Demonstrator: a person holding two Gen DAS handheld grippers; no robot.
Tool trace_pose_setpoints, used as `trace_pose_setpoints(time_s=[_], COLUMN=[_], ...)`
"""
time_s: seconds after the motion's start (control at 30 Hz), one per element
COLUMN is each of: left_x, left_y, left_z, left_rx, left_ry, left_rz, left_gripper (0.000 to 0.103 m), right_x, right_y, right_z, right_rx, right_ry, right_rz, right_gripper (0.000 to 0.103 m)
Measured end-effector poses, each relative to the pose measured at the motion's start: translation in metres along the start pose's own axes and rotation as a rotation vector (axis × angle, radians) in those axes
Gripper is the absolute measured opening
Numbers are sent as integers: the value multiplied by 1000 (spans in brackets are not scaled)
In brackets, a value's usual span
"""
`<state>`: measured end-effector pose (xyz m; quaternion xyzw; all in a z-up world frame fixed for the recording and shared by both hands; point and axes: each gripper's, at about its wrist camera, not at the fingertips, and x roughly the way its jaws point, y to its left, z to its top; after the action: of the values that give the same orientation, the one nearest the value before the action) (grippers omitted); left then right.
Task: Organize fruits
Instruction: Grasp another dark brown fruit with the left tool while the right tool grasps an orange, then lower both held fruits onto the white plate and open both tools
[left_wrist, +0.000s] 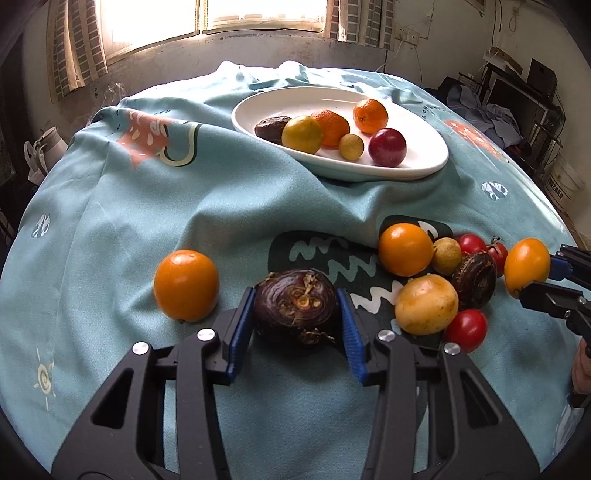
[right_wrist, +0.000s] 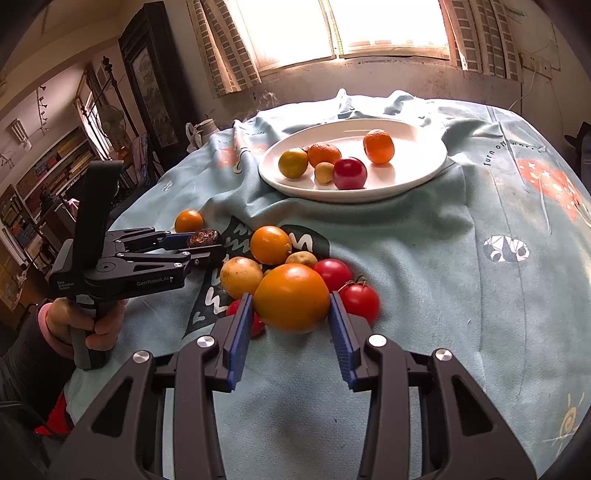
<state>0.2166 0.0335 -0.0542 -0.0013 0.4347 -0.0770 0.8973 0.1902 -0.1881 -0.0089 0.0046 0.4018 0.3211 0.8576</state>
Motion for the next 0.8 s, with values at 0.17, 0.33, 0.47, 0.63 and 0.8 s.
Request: trace_pose_setpoints(time_s=[0.17,0.33,0.47,0.63,0.8], left_x=[-17,-18,0,36,57], left_y=[1,1,-9,-25,-35], left_z=[16,69,110,137,142], left_rx=[3,-16,-6,28,60], left_ry=[-28,-83,-109,-85,-61], left_rz=[-52,-68,-71,-32,4], left_gripper=[45,45,45,45,47], right_x=[-6,0,19,49,73], right_y=[-8,-31,-57,-79,-86], right_z=[13,52,83,105,113], right_rx=[38,71,123,141,130], right_ry=[-41,-146,-179,-158,-108], right_rz=[38,-51,-86,-119,-125], right_gripper=[41,41,41,41,42])
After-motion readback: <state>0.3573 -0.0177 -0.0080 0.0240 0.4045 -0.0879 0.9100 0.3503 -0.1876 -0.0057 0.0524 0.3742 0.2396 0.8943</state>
